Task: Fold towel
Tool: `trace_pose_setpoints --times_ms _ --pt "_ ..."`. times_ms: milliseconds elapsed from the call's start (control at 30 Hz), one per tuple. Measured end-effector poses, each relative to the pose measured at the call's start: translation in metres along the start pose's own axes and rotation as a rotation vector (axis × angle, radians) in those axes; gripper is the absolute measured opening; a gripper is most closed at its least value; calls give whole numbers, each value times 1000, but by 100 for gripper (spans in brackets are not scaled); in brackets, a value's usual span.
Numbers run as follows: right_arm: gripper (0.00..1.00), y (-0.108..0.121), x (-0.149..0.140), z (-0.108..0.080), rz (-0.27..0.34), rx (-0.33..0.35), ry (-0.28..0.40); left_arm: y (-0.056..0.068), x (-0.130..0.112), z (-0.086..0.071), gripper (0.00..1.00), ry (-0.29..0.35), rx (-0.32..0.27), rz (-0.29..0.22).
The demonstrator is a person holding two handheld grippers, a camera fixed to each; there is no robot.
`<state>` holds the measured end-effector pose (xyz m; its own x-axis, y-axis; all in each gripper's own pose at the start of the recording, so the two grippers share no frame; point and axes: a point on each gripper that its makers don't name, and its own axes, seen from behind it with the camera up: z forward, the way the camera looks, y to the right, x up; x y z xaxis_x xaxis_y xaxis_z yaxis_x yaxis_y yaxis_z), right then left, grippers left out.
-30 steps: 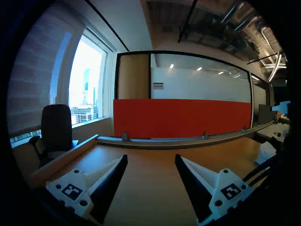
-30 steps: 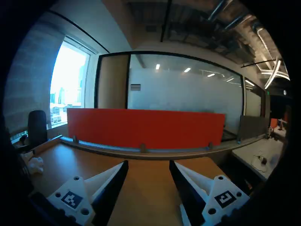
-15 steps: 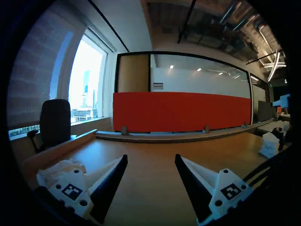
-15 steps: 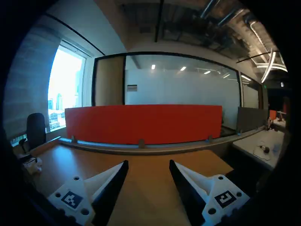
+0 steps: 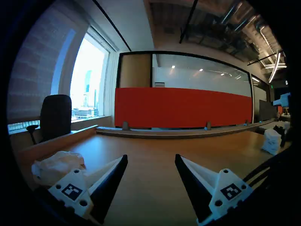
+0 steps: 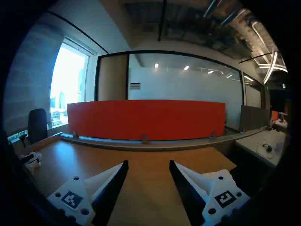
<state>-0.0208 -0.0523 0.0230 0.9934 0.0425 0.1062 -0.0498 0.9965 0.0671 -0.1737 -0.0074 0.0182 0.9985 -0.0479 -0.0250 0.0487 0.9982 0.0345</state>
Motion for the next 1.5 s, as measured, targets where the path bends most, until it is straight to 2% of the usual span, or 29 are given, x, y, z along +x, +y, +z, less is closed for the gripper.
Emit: trace_pose_setpoints --times_ms 200,400,700,1200,1500 --pt "83 -1 -2 1 -1 3 0 -2 -4 1 93 8 4 11" --pt "83 -2 -4 0 3 5 4 -5 -10 2 93 11 12 0" --pt "84 -1 -5 -1 1 7 6 -4 -11 0 93 21 12 26" --pt "83 7 3 1 1 10 52 -3 -11 0 96 20 15 29" --pt "83 15 -28 1 6 9 68 -2 -12 0 96 21 15 30"
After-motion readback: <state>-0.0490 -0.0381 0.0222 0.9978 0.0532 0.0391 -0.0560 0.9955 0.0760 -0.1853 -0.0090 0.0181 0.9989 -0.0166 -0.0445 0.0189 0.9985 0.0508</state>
